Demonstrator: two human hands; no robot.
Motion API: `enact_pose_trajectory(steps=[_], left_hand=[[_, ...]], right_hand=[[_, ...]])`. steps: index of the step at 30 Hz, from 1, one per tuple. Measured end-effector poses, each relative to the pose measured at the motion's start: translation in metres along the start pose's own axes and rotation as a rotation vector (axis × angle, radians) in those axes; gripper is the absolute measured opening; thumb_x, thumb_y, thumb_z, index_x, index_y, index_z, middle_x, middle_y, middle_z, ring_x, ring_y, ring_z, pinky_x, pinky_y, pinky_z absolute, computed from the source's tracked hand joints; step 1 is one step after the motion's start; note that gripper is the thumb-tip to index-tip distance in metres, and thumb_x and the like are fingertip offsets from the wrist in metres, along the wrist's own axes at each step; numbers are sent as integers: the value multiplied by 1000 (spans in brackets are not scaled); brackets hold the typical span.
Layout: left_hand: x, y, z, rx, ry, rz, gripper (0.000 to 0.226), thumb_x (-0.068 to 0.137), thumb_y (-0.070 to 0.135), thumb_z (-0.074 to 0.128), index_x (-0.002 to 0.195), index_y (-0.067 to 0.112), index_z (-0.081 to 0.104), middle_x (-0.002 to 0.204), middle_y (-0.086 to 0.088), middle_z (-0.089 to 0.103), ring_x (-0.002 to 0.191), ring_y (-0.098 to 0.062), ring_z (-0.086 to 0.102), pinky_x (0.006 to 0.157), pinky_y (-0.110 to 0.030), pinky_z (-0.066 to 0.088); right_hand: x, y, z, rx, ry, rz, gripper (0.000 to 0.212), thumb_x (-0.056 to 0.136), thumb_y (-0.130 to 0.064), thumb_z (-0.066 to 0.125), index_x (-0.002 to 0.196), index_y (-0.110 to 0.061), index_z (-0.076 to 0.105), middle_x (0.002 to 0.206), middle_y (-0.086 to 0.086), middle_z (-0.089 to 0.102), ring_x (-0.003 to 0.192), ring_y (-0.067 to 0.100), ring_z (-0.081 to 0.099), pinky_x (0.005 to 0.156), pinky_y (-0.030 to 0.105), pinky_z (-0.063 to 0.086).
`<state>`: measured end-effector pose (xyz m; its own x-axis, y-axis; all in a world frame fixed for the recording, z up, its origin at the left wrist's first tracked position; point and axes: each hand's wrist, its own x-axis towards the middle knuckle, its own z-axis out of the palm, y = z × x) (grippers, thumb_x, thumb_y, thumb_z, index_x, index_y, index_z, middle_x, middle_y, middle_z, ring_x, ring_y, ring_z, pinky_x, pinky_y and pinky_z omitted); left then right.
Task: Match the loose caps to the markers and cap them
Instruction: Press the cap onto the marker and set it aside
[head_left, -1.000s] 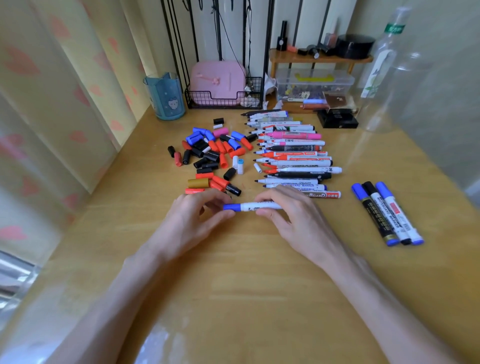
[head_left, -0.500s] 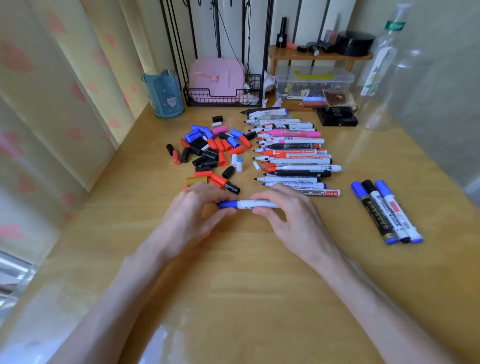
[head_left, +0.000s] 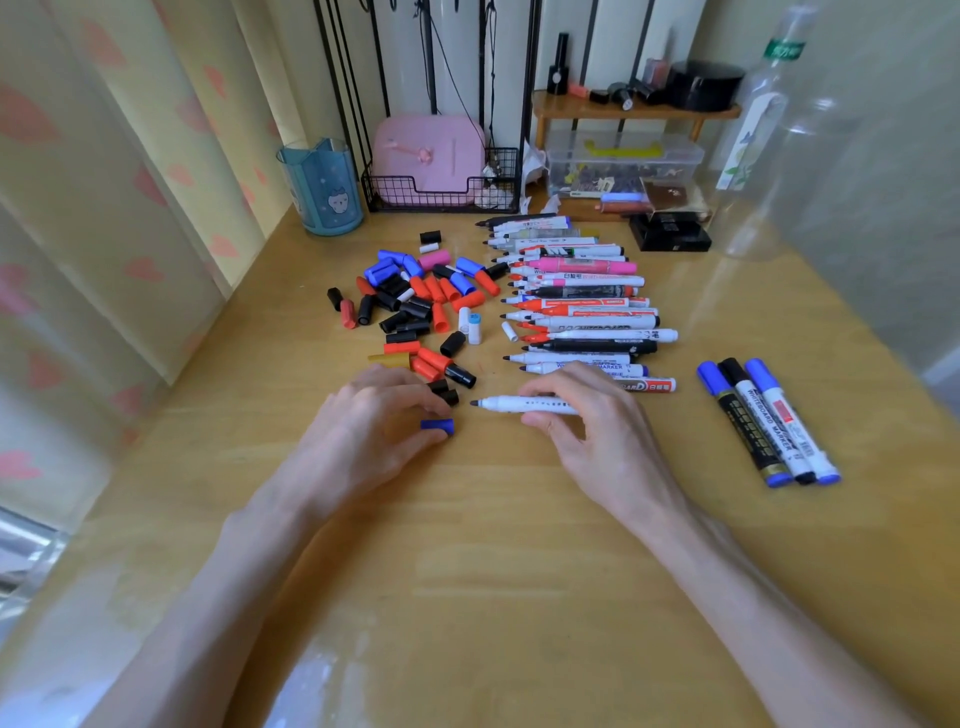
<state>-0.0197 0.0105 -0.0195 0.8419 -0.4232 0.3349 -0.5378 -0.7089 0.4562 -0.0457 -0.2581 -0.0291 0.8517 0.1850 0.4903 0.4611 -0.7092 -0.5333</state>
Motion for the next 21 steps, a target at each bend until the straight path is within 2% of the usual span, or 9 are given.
enact_pose_trajectory(steps=[3, 5, 7, 10, 12, 14, 16, 19, 21], left_hand=[[0, -3, -3, 10, -6, -2, 26, 85, 42, 81, 109, 35, 76, 111, 16, 65, 106, -15, 60, 82, -46, 57], [-1, -8, -11, -2, 20, -15, 30, 83, 49, 79, 110, 35, 76, 108, 17, 66, 104, -12, 61, 84, -38, 54], [-1, -17, -20, 10, 63, -60, 27, 86, 48, 78, 110, 35, 77, 105, 15, 67, 102, -13, 60, 82, -34, 50], [-4, -33, -27, 136, 94, -113, 19, 90, 33, 79, 109, 32, 77, 105, 13, 66, 101, -18, 58, 77, -41, 52], [-5, -37, -24, 181, 67, -120, 20, 89, 30, 80, 109, 29, 77, 104, 10, 66, 99, -21, 59, 74, -45, 55], [-4, -34, -19, 189, 34, -107, 19, 90, 31, 79, 108, 27, 76, 102, 11, 65, 98, -21, 58, 71, -43, 55], [-2, -30, -15, 171, 49, -79, 16, 91, 31, 78, 105, 25, 74, 99, 13, 62, 94, -15, 57, 70, -38, 53], [-1, -18, -15, 9, 96, -68, 13, 92, 30, 77, 103, 25, 72, 91, 21, 62, 82, 3, 56, 71, -14, 42], [1, -8, -15, -100, 70, -55, 11, 94, 32, 75, 102, 27, 70, 89, 17, 69, 83, -1, 63, 69, -14, 41]], right_hand=[[1, -1, -1, 15, -6, 6, 18, 92, -20, 78, 110, -18, 74, 102, -9, 65, 98, 11, 63, 88, 27, 49], [1, -2, -1, 33, -4, 30, 19, 92, -22, 79, 111, -22, 76, 102, -11, 66, 94, 7, 63, 79, 14, 43], [1, -2, -2, 57, 6, 49, 21, 91, -22, 80, 112, -24, 77, 101, -12, 68, 91, 5, 64, 74, 8, 39], [1, -2, -2, 93, -3, 44, 22, 91, -18, 80, 112, -22, 76, 102, -9, 70, 93, 9, 66, 81, 21, 50], [1, -1, 0, 83, -16, 42, 22, 91, -19, 80, 113, -21, 75, 103, -7, 70, 94, 12, 67, 87, 29, 52], [1, 0, 1, 71, -25, 48, 22, 91, -20, 80, 113, -21, 74, 103, -6, 69, 95, 14, 67, 88, 32, 51], [0, 0, 1, 62, -32, 53, 22, 92, -20, 79, 113, -21, 74, 103, -7, 68, 96, 14, 65, 89, 31, 50], [0, -1, 1, 59, -42, 44, 23, 93, -16, 77, 115, -21, 74, 103, -8, 66, 97, 12, 63, 90, 26, 49], [0, -3, 1, 67, -33, 29, 23, 94, -15, 77, 116, -21, 74, 103, -7, 66, 98, 12, 63, 91, 24, 48]])
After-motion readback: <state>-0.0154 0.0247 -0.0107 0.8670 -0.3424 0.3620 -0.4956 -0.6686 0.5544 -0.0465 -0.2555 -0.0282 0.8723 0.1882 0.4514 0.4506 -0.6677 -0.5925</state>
